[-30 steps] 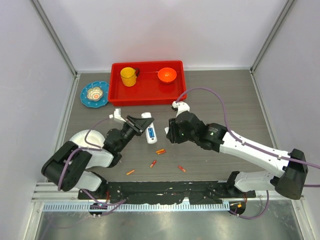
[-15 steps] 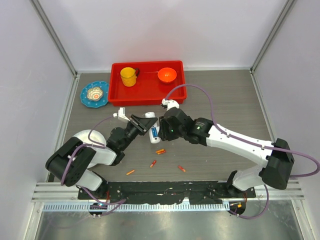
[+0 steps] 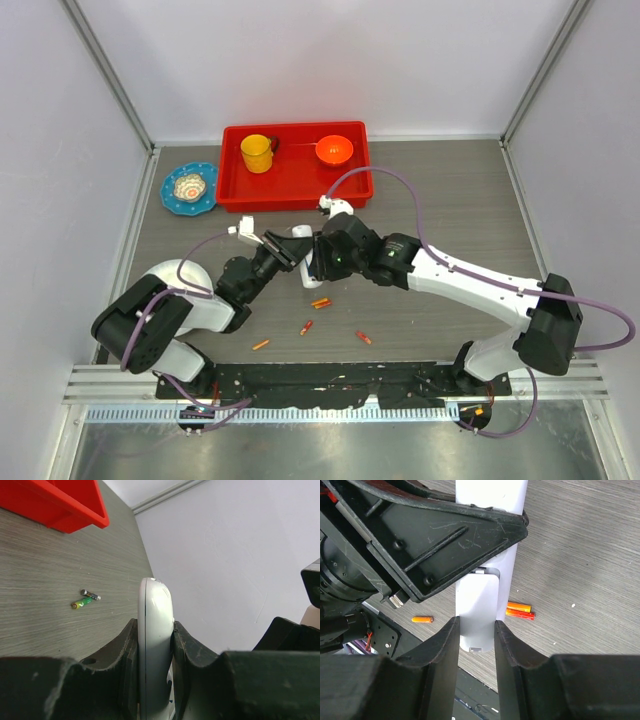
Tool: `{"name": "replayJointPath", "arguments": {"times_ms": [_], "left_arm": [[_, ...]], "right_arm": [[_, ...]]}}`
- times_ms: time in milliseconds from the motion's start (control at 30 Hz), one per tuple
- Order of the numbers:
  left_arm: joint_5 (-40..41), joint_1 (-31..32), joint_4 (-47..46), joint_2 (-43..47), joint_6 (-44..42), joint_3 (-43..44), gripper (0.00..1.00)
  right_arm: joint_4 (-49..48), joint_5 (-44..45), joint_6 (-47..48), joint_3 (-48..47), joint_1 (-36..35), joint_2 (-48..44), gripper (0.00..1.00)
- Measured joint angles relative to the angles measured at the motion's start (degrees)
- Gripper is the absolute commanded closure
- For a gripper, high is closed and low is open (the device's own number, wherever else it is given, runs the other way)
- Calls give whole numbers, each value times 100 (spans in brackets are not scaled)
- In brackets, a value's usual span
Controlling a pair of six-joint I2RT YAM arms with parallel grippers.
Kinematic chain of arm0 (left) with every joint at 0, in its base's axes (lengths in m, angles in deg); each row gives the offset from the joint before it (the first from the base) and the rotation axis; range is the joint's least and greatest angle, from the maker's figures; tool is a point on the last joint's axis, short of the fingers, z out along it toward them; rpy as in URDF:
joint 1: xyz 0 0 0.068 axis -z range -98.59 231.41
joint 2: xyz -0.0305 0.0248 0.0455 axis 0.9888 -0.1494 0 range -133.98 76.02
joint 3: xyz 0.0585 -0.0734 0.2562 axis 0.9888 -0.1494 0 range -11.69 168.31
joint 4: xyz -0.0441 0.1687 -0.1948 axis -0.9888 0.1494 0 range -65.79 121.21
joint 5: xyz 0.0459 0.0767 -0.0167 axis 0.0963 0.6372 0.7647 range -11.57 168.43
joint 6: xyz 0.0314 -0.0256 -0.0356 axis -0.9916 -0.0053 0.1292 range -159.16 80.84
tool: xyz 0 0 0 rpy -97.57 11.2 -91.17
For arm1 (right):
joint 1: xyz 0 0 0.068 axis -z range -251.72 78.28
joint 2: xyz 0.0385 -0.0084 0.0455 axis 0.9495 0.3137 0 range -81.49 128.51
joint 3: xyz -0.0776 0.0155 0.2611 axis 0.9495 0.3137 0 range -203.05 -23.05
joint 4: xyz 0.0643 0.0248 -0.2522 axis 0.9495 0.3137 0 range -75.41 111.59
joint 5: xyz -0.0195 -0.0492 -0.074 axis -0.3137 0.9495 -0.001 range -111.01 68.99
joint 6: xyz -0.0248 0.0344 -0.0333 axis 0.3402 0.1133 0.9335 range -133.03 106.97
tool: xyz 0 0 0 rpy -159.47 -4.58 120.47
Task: Load the batteries into the remote control
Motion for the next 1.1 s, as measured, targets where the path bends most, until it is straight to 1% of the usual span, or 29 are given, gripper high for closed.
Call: {"name": "replayJointPath", "arguments": {"times_ms": [467,1100], "left_arm": [[225,98,-22,68,-216,-37,100],[306,127,-13,103,-243,-63,100]], "right_arm": [[37,-17,-111,0,-48,28,85],[129,256,-101,-55,-118,251,86]]}}
